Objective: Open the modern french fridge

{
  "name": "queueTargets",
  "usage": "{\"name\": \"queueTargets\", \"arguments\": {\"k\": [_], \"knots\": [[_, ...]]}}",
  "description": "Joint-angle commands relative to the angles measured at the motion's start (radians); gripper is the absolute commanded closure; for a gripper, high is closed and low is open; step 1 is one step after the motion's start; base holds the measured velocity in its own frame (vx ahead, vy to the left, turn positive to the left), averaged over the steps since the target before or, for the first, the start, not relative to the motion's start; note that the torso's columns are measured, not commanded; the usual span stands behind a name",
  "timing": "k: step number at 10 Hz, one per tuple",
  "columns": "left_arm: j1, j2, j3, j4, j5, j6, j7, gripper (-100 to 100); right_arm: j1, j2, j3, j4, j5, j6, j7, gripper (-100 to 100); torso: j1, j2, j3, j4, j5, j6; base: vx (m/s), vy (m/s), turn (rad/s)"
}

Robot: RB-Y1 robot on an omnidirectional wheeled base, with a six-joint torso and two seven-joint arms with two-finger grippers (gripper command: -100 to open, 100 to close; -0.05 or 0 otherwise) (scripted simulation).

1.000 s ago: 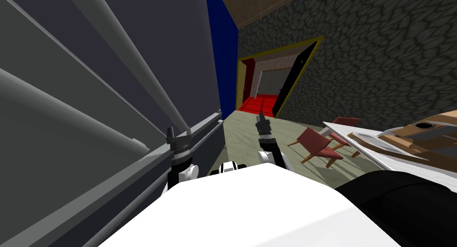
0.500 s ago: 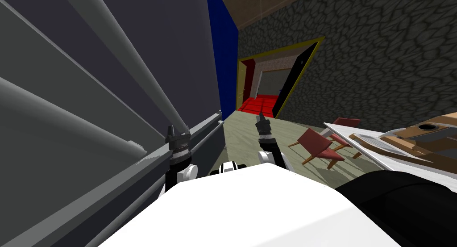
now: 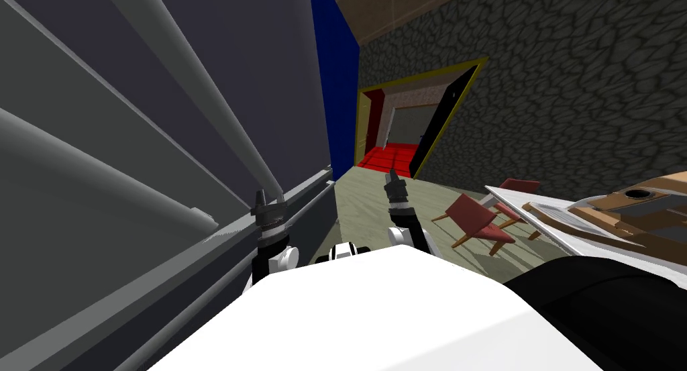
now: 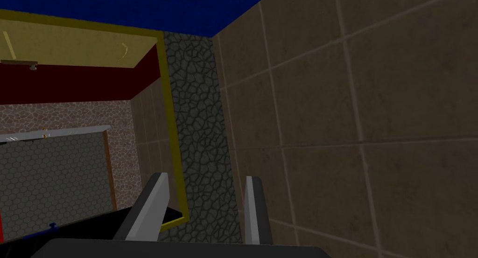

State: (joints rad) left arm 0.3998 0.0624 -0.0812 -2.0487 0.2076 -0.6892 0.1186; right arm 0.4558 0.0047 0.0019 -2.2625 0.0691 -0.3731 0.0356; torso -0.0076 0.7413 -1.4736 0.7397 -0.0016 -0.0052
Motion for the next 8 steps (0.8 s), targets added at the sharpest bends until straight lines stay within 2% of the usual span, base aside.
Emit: {"name": "queueTargets", "arguments": {"k": [1, 3, 7, 8], "knots": [[-0.003, -0.033, 0.033, -0.021, 0.016, 0.019, -0.052, 100, 0.000, 0.000, 0.000, 0.000, 0.000, 0.000, 0.000, 0, -0.009, 0.003, 0.002, 0.000, -0.003, 0.004, 0.047, -0.377, 0.237], [-0.005, -0.054, 0.054, -0.035, 0.027, 0.033, -0.085, 100, 0.000, 0.000, 0.000, 0.000, 0.000, 0.000, 0.000, 0, -0.005, -0.003, -0.006, 0.003, -0.008, 0.011, 0.001, -0.321, 0.155], [-0.008, -0.098, 0.097, -0.064, 0.049, 0.061, -0.150, 100, 0.000, 0.000, 0.000, 0.000, 0.000, 0.000, 0.000, 0, -0.003, -0.001, -0.005, 0.007, -0.009, 0.008, 0.000, -0.296, 0.172], [0.004, -0.093, 0.087, -0.039, 0.045, 0.056, -0.137, 100, 0.000, 0.000, 0.000, 0.000, 0.000, 0.000, 0.000, 0, -0.003, 0.002, -0.003, 0.007, -0.009, 0.007, -0.014, -0.130, 0.056]]}}
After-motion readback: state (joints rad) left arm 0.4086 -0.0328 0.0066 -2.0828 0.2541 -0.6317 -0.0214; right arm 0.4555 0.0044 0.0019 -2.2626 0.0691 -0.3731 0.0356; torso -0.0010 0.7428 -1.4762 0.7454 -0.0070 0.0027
